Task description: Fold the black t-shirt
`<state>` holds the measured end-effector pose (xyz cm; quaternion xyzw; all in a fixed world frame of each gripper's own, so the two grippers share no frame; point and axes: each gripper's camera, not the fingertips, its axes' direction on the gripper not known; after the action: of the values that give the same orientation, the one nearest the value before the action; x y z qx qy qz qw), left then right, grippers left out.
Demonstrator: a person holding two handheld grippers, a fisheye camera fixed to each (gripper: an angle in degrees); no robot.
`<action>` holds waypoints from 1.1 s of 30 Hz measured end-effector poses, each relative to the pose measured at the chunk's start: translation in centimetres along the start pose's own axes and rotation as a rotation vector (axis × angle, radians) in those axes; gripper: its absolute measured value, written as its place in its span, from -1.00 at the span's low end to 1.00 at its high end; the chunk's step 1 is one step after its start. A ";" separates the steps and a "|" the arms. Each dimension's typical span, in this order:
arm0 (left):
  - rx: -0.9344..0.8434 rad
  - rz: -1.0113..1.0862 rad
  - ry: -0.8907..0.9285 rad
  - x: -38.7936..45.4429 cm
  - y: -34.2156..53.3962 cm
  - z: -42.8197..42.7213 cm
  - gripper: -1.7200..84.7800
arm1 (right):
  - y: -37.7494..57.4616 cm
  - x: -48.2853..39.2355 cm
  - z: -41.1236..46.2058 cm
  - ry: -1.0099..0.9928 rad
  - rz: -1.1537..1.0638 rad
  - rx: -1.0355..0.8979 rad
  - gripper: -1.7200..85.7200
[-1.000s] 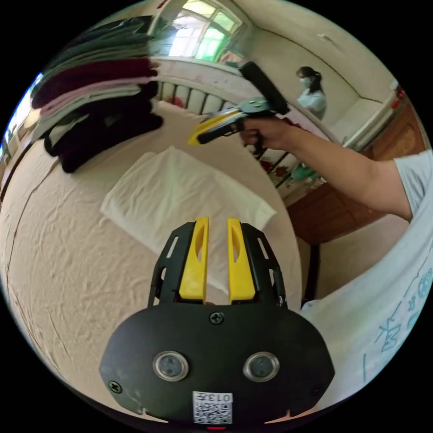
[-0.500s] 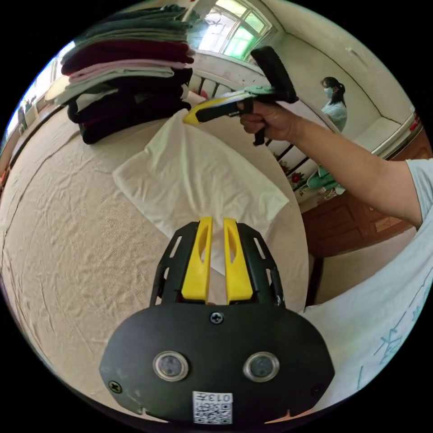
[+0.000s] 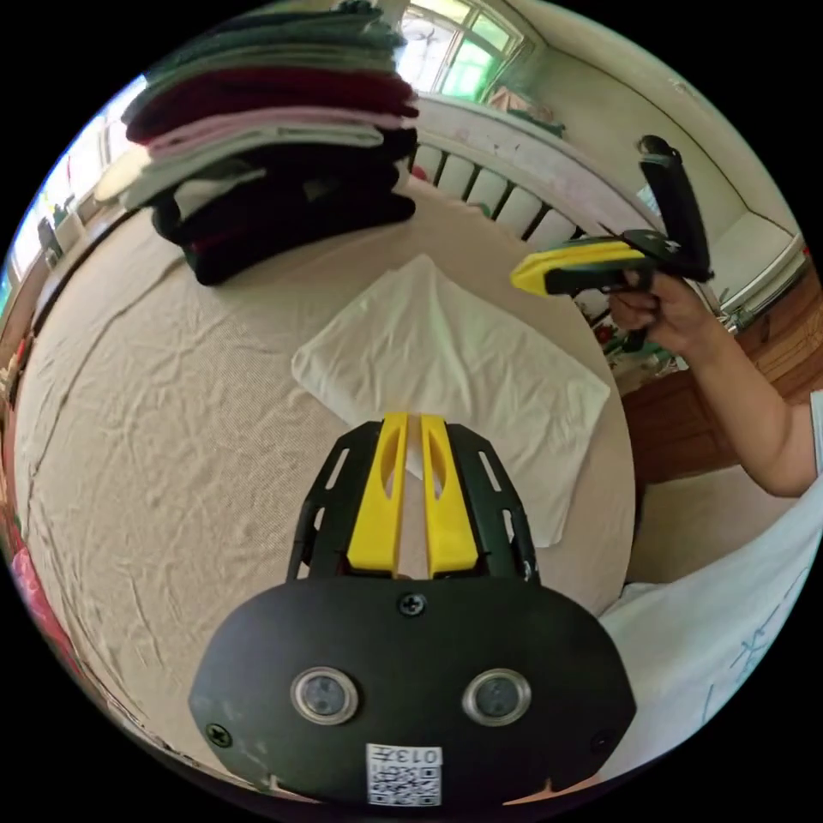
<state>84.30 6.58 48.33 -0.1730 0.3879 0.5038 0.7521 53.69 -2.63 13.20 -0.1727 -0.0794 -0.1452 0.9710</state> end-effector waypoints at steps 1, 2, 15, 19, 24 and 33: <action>-0.009 -0.015 0.023 -0.5 -0.2 0.4 -0.92 | 1.0 0.0 1.5 0.015 0.016 -0.053 -0.89; 0.005 -0.058 0.077 -1.4 -0.6 0.5 -0.91 | 1.4 0.1 2.2 0.031 0.032 -0.090 -0.89; -0.028 0.046 0.210 -10.3 -11.1 -0.5 -0.52 | 18.6 0.6 0.4 -0.151 0.549 0.146 -0.66; -0.072 0.110 0.205 -10.2 -13.7 0.5 -0.51 | 20.1 0.5 2.6 -0.178 0.573 0.176 -0.65; -0.106 0.226 0.178 -9.3 -15.6 0.2 -0.55 | 20.6 -0.5 4.7 -0.179 0.566 0.177 -0.65; -0.168 0.270 0.121 -8.4 -18.3 1.1 -0.73 | 21.9 -4.5 6.8 0.011 0.495 0.154 -0.72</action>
<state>99.49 -5.92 53.00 -0.2116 0.4087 0.6197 0.6358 55.52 20.64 11.79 -0.1119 -0.0404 0.1026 0.9876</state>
